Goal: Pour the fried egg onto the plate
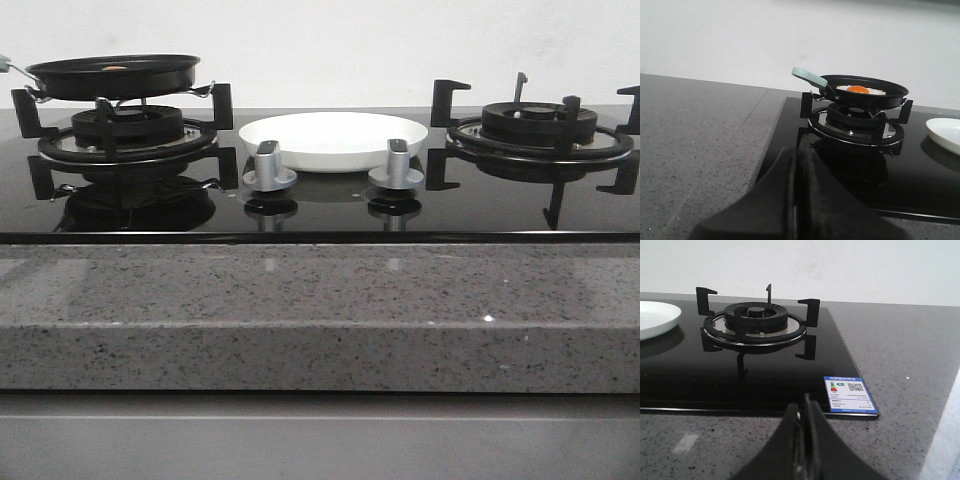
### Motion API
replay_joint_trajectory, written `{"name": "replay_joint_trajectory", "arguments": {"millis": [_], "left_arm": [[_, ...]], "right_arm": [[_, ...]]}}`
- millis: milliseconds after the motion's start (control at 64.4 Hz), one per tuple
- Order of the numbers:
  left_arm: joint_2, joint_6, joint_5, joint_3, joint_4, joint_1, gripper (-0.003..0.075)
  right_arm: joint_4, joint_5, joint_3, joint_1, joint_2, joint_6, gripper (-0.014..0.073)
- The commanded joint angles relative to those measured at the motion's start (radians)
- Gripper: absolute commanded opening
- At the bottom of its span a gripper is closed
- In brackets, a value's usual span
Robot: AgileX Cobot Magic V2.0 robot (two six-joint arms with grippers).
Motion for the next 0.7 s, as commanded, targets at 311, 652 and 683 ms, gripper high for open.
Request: {"name": "replay_joint_trajectory", "arguments": {"millis": [311, 652, 683], "left_arm": [[-0.019, -0.001, -0.081, 0.005, -0.007, -0.007, -0.0019], [-0.019, -0.001, -0.081, 0.005, -0.007, -0.007, -0.0019], [-0.019, -0.001, -0.081, 0.005, -0.007, -0.007, -0.0019]], "right_arm": [[0.001, -0.089, -0.004, -0.007, -0.02, -0.006, -0.0069], [0.001, -0.097, -0.004, -0.007, -0.02, -0.006, -0.0069], [0.001, -0.1, -0.004, -0.007, -0.02, -0.006, -0.0069]]}}
